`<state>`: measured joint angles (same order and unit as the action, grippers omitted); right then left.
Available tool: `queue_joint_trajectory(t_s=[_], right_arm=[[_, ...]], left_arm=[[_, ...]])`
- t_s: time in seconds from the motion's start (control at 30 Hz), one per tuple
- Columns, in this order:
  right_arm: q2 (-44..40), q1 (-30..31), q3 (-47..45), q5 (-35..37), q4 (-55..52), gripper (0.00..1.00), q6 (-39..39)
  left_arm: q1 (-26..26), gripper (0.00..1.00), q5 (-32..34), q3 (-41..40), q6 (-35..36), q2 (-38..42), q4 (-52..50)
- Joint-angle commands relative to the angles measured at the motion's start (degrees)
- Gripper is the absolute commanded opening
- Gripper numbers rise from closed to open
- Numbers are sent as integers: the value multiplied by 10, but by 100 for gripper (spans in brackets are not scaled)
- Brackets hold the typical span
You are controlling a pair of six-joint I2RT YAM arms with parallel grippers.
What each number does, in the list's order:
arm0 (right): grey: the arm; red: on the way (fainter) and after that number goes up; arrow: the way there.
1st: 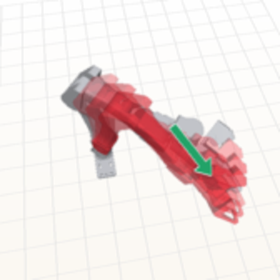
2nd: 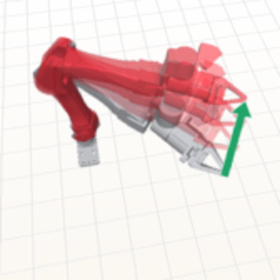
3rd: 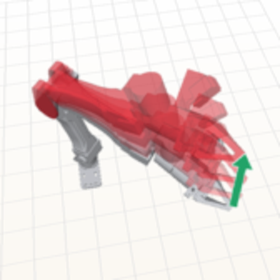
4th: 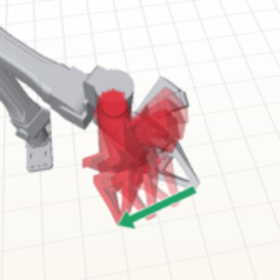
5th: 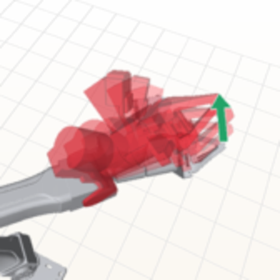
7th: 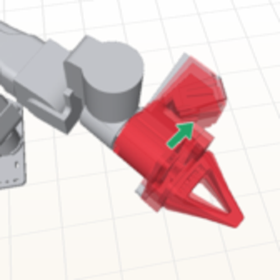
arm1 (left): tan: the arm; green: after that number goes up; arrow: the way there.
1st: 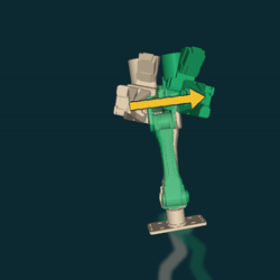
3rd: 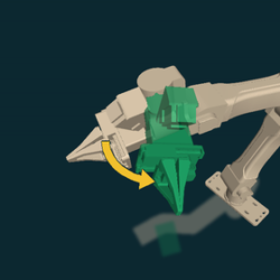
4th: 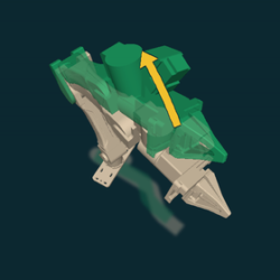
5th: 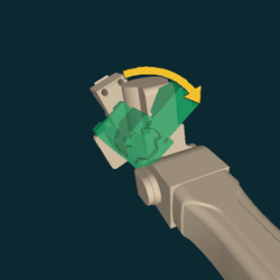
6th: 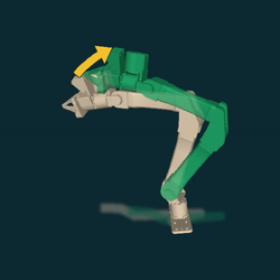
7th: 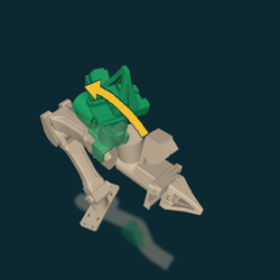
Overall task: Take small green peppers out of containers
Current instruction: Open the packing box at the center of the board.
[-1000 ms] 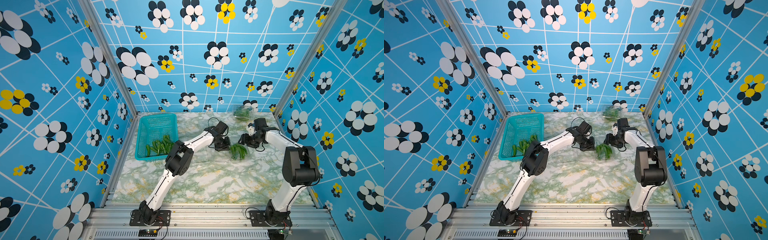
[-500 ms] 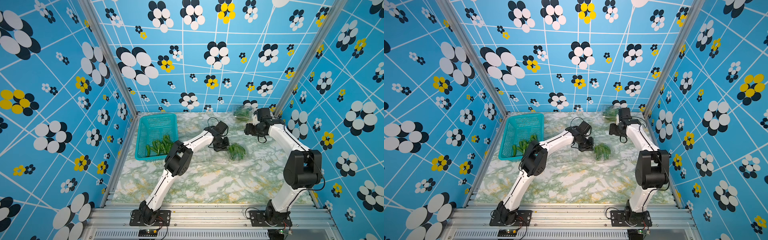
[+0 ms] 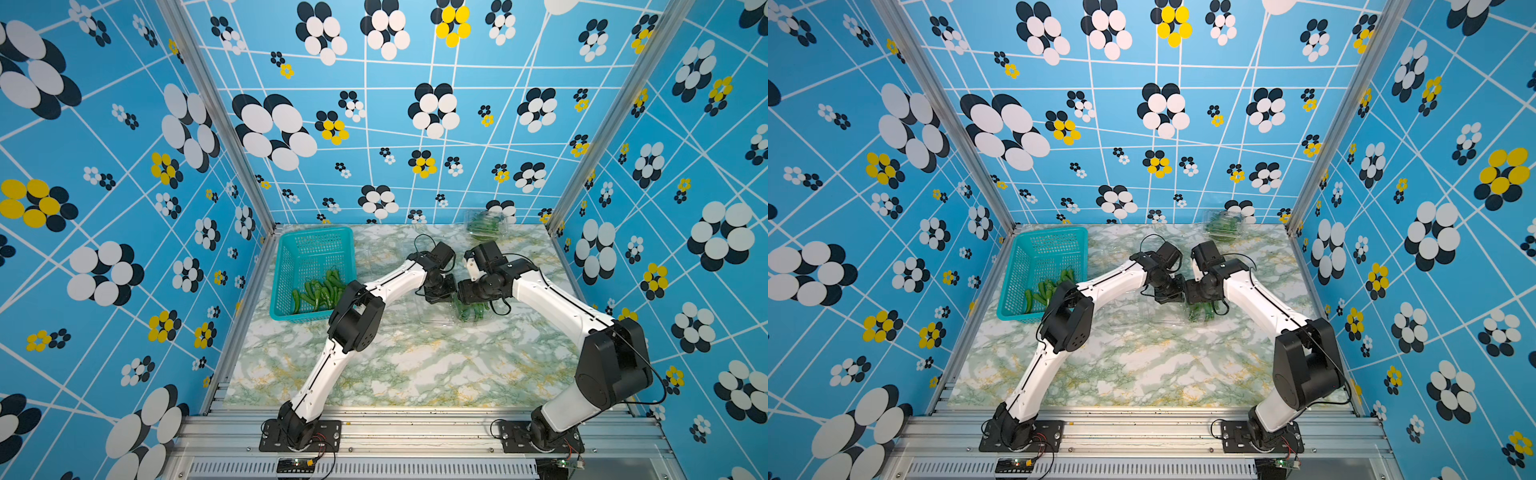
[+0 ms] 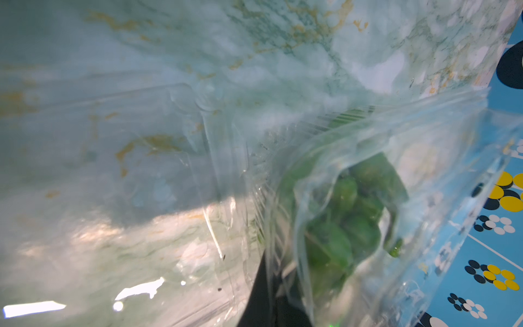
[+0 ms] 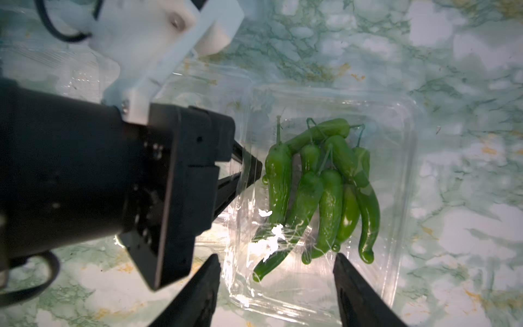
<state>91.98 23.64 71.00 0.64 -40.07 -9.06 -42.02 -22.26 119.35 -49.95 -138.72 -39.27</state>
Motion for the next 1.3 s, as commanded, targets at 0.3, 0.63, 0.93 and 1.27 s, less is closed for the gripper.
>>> queue_joint_trajectory(t_s=[0.3, 0.63, 0.93, 1.27], right_arm=[[-5, 53, -53, 62, 28, 66, -38], [30, 53, -47, 77, 53, 65, -48], [52, 56, -50, 91, 68, 64, -69], [77, 61, -70, 133, 88, 55, -87]], left_arm=[[-1, 2, 1, -16, 4, 36, 2], [0, 2, -3, -27, 1, 35, 10], [1, 2, -8, -38, 0, 41, 19], [4, 2, -13, -64, -4, 52, 38]])
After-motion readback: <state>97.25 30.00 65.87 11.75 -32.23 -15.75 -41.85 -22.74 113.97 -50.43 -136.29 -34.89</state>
